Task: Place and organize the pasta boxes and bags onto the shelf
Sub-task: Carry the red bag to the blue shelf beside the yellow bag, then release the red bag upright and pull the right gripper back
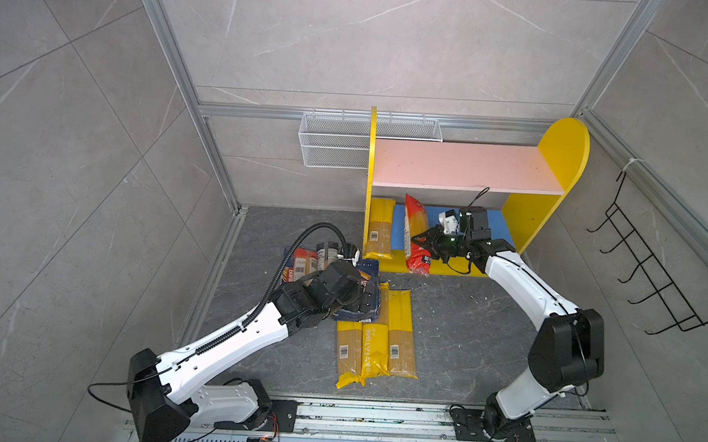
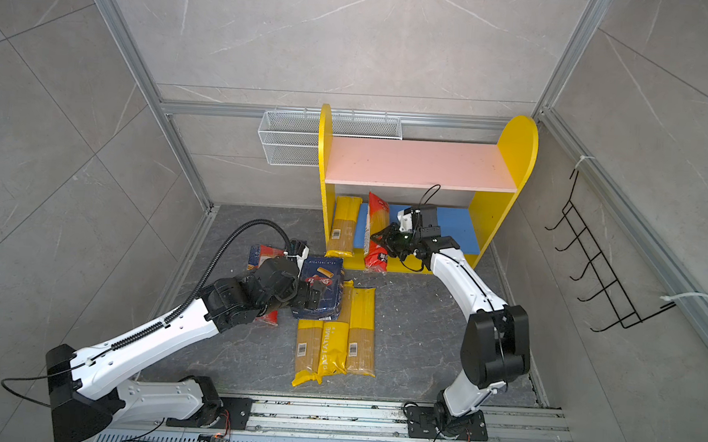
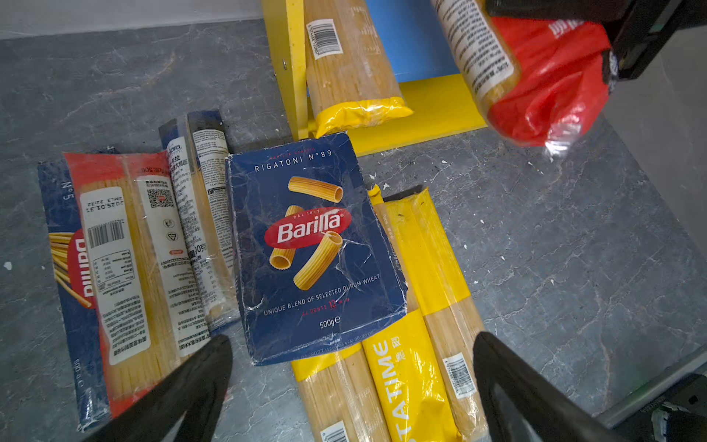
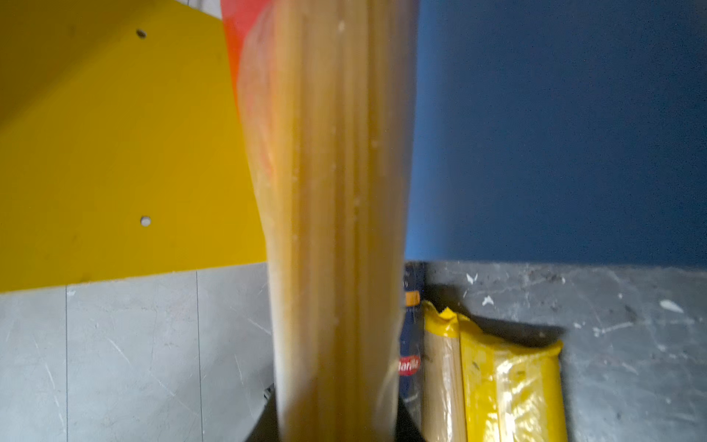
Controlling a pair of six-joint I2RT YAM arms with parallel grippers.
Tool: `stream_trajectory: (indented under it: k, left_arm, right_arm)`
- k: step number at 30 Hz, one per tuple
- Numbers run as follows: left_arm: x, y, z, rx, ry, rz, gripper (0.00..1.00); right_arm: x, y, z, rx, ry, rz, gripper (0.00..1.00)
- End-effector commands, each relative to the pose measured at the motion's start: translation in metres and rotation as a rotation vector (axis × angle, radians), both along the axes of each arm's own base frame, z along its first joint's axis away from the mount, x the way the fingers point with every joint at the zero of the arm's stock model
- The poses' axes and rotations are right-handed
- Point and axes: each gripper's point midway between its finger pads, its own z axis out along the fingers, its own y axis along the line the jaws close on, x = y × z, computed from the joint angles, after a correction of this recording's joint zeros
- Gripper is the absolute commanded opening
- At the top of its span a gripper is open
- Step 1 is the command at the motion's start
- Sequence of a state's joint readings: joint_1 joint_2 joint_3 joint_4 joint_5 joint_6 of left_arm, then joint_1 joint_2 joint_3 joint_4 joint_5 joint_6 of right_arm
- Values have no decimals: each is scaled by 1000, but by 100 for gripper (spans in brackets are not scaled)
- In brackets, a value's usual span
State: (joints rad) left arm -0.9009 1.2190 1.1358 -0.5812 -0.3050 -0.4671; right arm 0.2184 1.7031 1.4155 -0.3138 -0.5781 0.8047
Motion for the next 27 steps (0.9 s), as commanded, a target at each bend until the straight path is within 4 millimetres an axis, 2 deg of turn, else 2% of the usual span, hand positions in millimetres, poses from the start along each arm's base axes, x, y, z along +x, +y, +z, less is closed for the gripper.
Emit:
stream_trajectory:
  k: [1,6,9,16,17,18,19,21,22,27]
  left_arm:
    - [7,-12,2,-40,-4,-50,100]
    - [18,-13,-4,-41,9,-48,100]
    - [22,-11,-7,-39,16,-42,100]
    - [23,-6,-10,-47,29,-29,100]
    - [23,-5,-11,-47,30,-28,100]
    - [22,-5,-11,-51,32,-28,100]
    - [21,-4,-12,-52,33,-26,100]
    - [19,-2,-12,-57,35,-21,100]
    - [18,-1,-12,-60,35,-19,100]
    - [12,6,-10,-78,34,-1,100]
  right_arm:
    - [39,2,47,4,-221,22,12]
    - [71,6,36,-2,-206,28,13]
    - [82,12,29,20,-184,41,14]
    - [83,14,18,41,-157,34,20]
    - [82,13,17,39,-153,32,22]
    - [81,12,16,36,-149,31,29]
    - [79,12,15,33,-147,32,37]
    - [76,11,16,29,-152,35,58]
    - [75,11,16,27,-153,35,62]
    - [64,6,19,-2,-146,30,69]
